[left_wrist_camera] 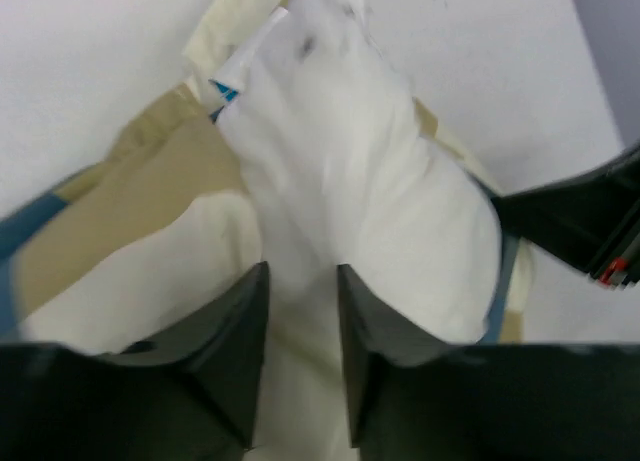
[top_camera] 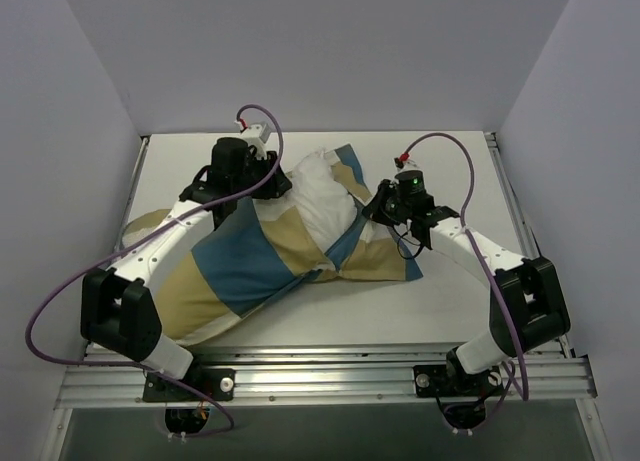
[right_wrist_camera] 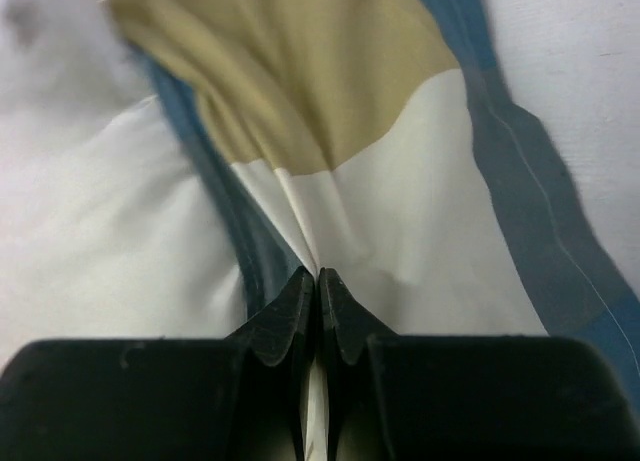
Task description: Remove the pillowcase from the pillow
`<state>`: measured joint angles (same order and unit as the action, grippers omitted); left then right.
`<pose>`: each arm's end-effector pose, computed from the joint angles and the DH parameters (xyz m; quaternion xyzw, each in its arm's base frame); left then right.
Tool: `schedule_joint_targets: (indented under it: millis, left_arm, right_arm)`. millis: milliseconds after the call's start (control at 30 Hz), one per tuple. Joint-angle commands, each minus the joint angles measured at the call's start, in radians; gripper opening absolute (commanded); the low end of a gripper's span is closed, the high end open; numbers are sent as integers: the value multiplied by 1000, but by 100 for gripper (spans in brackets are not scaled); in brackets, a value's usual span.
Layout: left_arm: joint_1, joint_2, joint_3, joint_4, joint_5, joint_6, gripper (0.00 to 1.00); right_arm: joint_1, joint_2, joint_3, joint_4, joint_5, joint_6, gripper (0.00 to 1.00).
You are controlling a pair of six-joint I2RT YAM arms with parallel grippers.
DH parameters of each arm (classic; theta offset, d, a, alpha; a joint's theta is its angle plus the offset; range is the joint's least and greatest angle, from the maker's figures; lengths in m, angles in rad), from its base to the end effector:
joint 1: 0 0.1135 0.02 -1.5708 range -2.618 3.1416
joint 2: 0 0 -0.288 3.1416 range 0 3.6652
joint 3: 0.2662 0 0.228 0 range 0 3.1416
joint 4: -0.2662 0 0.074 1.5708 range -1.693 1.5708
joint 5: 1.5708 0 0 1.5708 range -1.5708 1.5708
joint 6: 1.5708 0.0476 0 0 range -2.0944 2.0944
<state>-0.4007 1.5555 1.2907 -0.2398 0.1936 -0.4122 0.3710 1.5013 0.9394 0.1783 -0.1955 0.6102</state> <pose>0.3180 -0.1447 0.3434 0.0442 0.8575 -0.2764 0.4317 0.3042 0.1283 0.2892 0.0442 0.8256 0.3336 0.4529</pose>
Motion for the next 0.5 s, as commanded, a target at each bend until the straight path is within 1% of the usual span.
schedule_joint_targets:
  millis: [0, 33, 67, 133, 167, 200, 233, 267, 333, 467]
  left_arm:
    - [-59, -106, 16, 16, 7, 240, 48]
    - [-81, -115, 22, 14, 9, 265, 54]
    - [-101, -117, 28, 10, 10, 301, 69]
    - [-154, -117, 57, 4, -11, 338, 78]
    - [-177, -112, 70, -13, -37, 387, 82]
    - [-203, -106, 85, -27, -66, 416, 84]
    - [-258, -91, 113, -39, -95, 464, 85]
    - [-286, -80, 125, -52, -147, 519, 85]
    - [-341, -39, 160, -56, -174, 561, 86]
    - [-372, 49, 229, -62, -172, 613, 88]
  right_arm:
    - [-72, 25, 1, -25, 90, -115, 0]
    - [-69, 27, 10, -22, 73, -121, 0]
    - [-64, 30, 19, -20, 70, -133, 0]
    - [-58, 37, 45, -23, 68, -144, 0]
    - [-53, 37, 55, -23, 67, -148, 0]
    - [-53, 39, 61, -26, 65, -156, 0]
    - [-50, 40, 73, -28, 65, -161, 0]
    - [-44, 42, 78, -30, 64, -164, 0]
    - [-38, 45, 90, -30, 64, -178, 0]
    - [-29, 48, 96, -30, 64, -187, 0]
